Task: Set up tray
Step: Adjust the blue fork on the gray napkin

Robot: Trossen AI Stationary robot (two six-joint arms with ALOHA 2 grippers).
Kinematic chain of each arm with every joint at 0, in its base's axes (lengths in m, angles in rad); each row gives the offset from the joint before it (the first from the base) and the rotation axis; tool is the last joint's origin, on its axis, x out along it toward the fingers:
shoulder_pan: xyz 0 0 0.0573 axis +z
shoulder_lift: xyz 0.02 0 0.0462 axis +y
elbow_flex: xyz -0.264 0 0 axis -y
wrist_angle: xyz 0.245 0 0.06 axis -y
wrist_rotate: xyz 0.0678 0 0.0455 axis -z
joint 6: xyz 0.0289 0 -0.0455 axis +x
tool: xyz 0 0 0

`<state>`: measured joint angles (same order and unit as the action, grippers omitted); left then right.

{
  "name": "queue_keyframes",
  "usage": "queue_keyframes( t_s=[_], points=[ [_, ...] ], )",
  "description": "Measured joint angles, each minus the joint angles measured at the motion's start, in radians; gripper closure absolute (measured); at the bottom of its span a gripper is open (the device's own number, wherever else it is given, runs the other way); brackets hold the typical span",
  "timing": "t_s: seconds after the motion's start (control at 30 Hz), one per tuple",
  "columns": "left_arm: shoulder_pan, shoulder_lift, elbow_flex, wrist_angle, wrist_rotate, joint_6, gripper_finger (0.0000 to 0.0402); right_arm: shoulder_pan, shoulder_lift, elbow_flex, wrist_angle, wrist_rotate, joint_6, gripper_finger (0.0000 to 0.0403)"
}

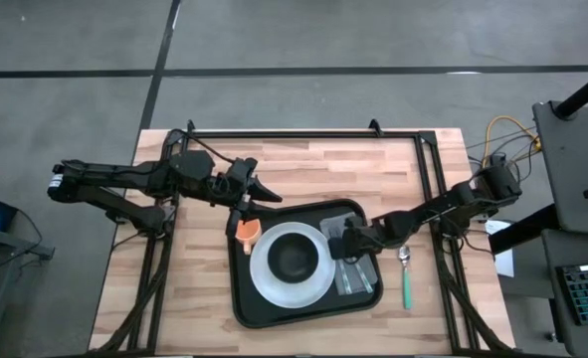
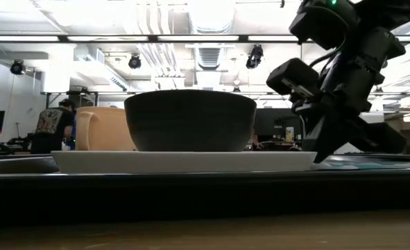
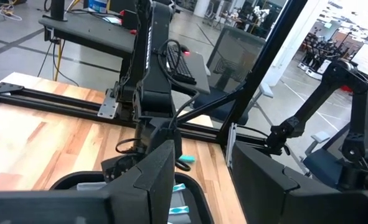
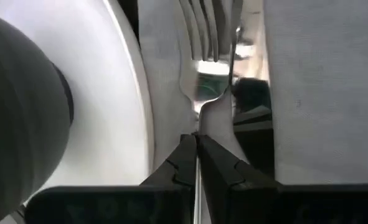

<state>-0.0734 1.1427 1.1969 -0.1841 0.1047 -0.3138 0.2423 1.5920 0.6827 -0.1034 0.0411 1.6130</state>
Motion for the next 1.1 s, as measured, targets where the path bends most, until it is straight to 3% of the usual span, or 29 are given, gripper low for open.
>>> queue_keyframes(
  t_s=[0.5, 1.1],
  points=[
    [0.0, 0.0, 0.013, 0.0, 0.003, 0.001, 0.026, 0.0, -0.019, -0.001, 0.003, -0.047, -0.091, 0.0395],
    [0.0, 0.0, 0.013, 0.0, 0.035, 0.001, 0.026, -0.038, -0.02, 0.0, -0.007, -0.012, -0.125, 0.0389]
  ],
)
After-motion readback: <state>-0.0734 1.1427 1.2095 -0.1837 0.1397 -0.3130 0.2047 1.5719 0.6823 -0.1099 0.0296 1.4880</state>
